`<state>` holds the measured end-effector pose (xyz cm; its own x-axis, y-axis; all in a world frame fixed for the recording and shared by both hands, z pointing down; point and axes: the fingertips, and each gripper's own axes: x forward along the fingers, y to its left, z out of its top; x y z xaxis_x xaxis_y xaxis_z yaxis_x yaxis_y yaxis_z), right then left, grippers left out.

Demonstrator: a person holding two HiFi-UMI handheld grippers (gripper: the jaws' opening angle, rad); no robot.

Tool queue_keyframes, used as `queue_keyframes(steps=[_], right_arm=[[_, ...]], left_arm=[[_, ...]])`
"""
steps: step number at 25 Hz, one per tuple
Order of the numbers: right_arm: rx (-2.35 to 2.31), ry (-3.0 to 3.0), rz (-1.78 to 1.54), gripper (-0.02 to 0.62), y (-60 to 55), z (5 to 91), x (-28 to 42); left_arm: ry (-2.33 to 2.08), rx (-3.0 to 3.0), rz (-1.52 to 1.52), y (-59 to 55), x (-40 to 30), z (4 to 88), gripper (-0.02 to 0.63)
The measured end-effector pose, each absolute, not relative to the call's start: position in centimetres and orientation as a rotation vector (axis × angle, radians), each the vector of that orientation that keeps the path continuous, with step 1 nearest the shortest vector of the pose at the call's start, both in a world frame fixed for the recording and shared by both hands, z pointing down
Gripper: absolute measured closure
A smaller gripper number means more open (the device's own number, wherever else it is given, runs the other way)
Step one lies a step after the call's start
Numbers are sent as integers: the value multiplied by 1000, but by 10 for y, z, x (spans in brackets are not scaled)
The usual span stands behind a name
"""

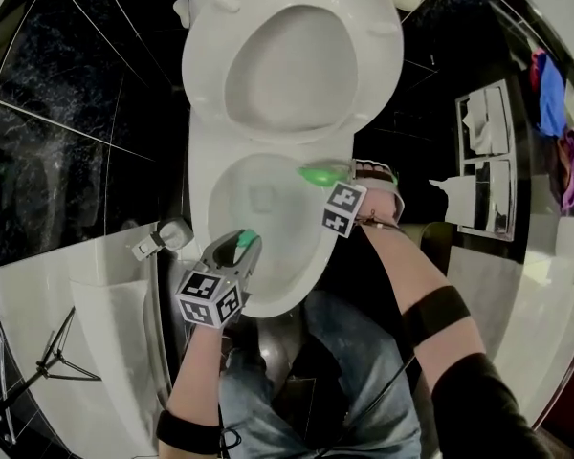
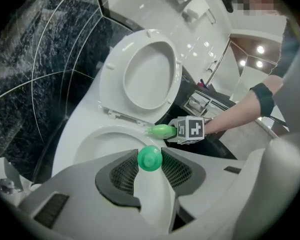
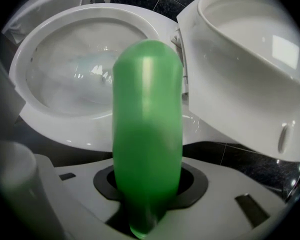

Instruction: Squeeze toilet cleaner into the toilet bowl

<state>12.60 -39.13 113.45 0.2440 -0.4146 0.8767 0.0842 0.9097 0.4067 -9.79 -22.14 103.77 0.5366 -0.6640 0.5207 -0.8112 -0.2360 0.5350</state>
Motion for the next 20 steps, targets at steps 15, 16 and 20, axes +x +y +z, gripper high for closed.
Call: queue_keyframes(steps=[15,16,20], right_arm=[[305,-1242,-303,417,-355,1120,179],[304,-1241,-301,417,-351,1120,181],[296,-1236,-289,417,-332,1119,190]], left_arm=[[-1131,2005,267,-204,-70,1023,456],[-1128,2006,271,-202,-69,1023,456],[-1116,2007,283,-190,-66,1019,456]])
